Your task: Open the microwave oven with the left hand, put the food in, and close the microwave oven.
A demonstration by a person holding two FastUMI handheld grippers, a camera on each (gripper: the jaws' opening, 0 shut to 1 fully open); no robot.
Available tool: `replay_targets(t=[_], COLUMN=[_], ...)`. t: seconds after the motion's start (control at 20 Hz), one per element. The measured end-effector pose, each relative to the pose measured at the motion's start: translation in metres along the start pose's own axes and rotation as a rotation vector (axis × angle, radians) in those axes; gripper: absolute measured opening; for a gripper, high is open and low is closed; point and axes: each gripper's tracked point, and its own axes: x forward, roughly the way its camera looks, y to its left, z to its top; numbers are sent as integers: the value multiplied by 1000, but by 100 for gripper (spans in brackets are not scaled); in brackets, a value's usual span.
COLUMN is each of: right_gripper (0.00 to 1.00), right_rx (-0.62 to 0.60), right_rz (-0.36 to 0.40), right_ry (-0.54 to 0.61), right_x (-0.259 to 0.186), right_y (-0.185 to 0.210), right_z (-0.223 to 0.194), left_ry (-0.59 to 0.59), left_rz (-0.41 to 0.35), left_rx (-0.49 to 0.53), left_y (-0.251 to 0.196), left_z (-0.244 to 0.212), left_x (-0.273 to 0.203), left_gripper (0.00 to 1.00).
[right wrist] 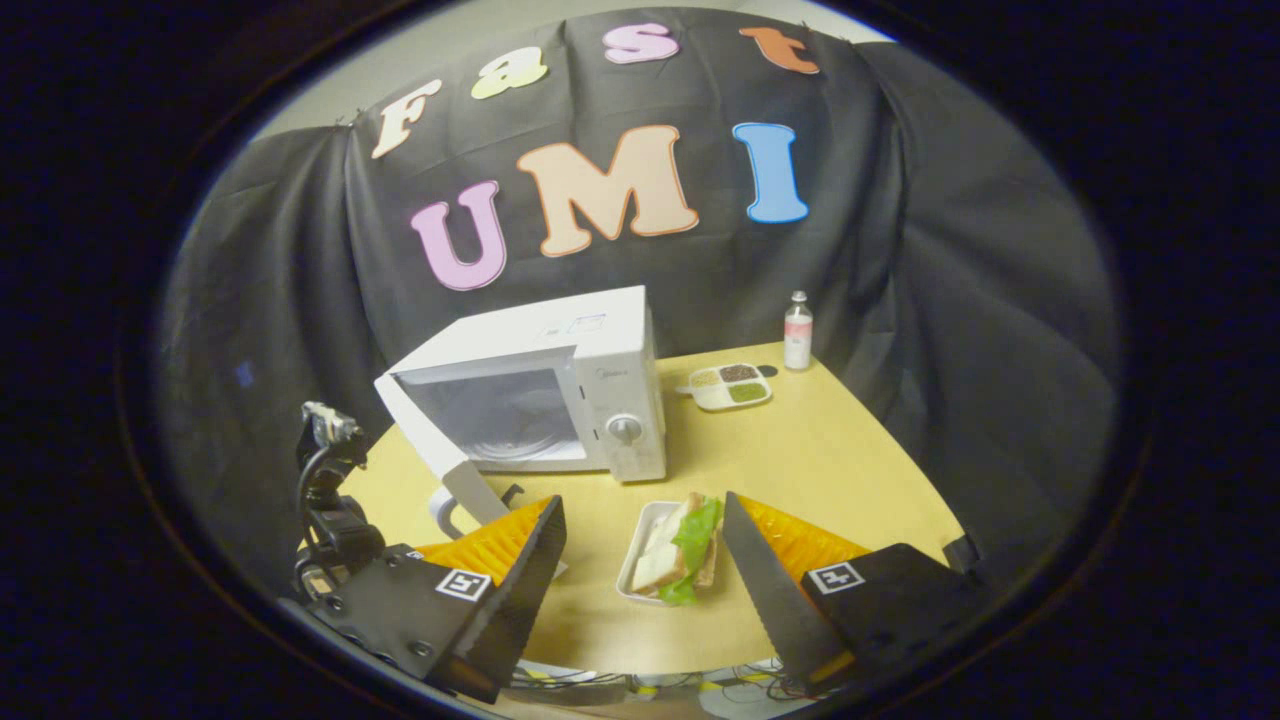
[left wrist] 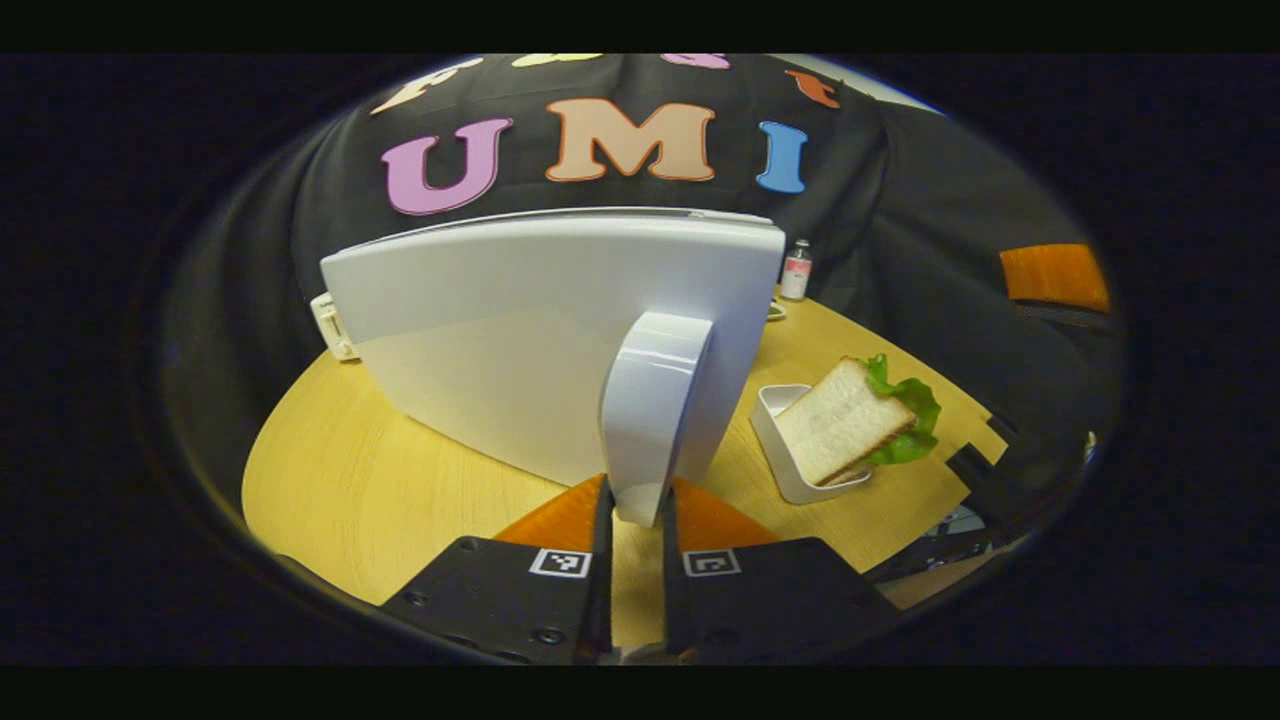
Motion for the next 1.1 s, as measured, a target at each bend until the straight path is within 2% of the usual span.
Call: replay_targets(t=[0.05,0.1,0.25,0.3,0.35,0.4,0.45,0.5,0.55,0.6,0.65,0.75,0.8,0.85,1.0,1.05,1.1], right_gripper=[99,99,99,99,99,91,91,91,91,99,91,91,91,99,99,99,99], right_rx=[-2,-2,-6,-9,-11,-13,-15,-18,-23,-28,-34,-42,-46,-52,-64,-66,-65], right_rz=[12,25,58,69,79,91,102,113,123,133,143,162,170,176,184,185,184], right_ry=[10,22,60,72,81,91,99,106,113,119,127,133,135,137,146,150,155], right_x=[0,0,-2,-3,-3,-4,-5,-4,-4,-4,-4,-4,-3,-3,0,1,3], right_y=[3,6,14,16,19,22,25,28,31,34,37,43,46,48,51,50,50], right_z=[-3,-7,-19,-23,-26,-29,-32,-34,-35,-38,-40,-41,-42,-42,-43,-44,-46], left_ry=[8,16,46,46,48,46,45,46,45,42,38,23,26,24,28,30,33], left_rz=[22,50,123,144,164,189,218,241,263,289,317,367,378,386,390,392,391], left_rx=[-12,-23,-77,-102,-128,-151,-174,-199,-226,-251,-273,-310,-330,-350,-387,-389,-396], left_y=[5,12,34,42,49,57,65,74,81,90,102,121,128,133,142,144,147], left_z=[-5,-11,-27,-31,-35,-38,-40,-44,-48,-50,-55,-60,-63,-66,-70,-72,-73], left_x=[-3,-10,-29,-34,-39,-43,-49,-55,-62,-69,-82,-96,-101,-103,-107,-109,-111], left_gripper=[23,20,24,31,30,34,38,48,49,59,60,62,65,66,87,87,92])
